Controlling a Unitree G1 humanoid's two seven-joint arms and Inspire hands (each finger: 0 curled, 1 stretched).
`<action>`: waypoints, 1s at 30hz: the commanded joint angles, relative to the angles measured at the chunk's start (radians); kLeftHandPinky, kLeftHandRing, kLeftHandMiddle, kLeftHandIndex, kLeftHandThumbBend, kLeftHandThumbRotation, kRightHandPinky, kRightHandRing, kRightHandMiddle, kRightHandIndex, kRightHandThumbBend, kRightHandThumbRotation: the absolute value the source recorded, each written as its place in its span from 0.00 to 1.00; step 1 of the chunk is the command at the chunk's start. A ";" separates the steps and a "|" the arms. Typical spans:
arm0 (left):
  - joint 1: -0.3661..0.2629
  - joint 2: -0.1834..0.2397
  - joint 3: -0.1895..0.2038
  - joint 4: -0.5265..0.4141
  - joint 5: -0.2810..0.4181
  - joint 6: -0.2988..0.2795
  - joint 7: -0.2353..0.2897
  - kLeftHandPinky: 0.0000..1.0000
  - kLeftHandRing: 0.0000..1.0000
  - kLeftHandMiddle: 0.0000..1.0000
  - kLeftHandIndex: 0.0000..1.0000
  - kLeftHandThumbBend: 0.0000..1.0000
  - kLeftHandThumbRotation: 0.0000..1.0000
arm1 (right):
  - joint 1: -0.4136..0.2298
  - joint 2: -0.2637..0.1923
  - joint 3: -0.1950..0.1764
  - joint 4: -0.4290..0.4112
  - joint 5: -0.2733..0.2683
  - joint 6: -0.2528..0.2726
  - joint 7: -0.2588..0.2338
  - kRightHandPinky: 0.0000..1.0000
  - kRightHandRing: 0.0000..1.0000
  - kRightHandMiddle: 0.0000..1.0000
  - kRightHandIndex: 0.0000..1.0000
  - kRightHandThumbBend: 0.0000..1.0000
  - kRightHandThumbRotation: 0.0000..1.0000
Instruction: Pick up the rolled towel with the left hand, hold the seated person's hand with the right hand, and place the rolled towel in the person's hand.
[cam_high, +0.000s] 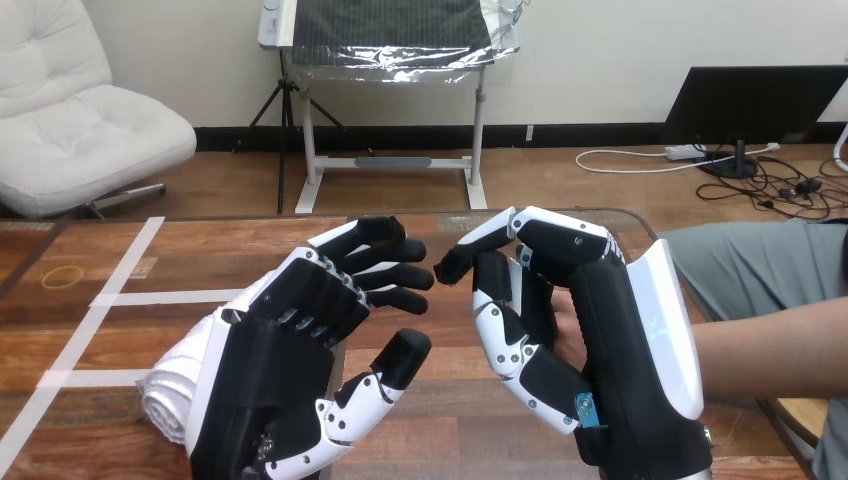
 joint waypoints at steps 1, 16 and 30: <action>-0.012 -0.048 0.015 -0.017 0.019 -0.030 0.013 0.58 0.64 0.69 0.71 0.51 0.03 | -0.036 0.031 -0.011 -0.031 0.007 -0.005 -0.007 0.00 0.00 0.00 0.00 0.00 0.00; -0.008 -0.064 0.171 -0.044 0.358 0.028 0.229 0.62 0.71 0.75 0.74 0.55 0.09 | -0.037 0.023 -0.023 -0.029 0.027 -0.012 -0.002 0.00 0.00 0.00 0.00 0.00 0.00; -0.007 -0.031 0.231 -0.074 0.481 0.077 0.336 0.67 0.75 0.78 0.78 0.58 0.07 | -0.018 0.015 -0.040 -0.045 0.085 0.026 0.046 0.00 0.00 0.00 0.00 0.00 0.00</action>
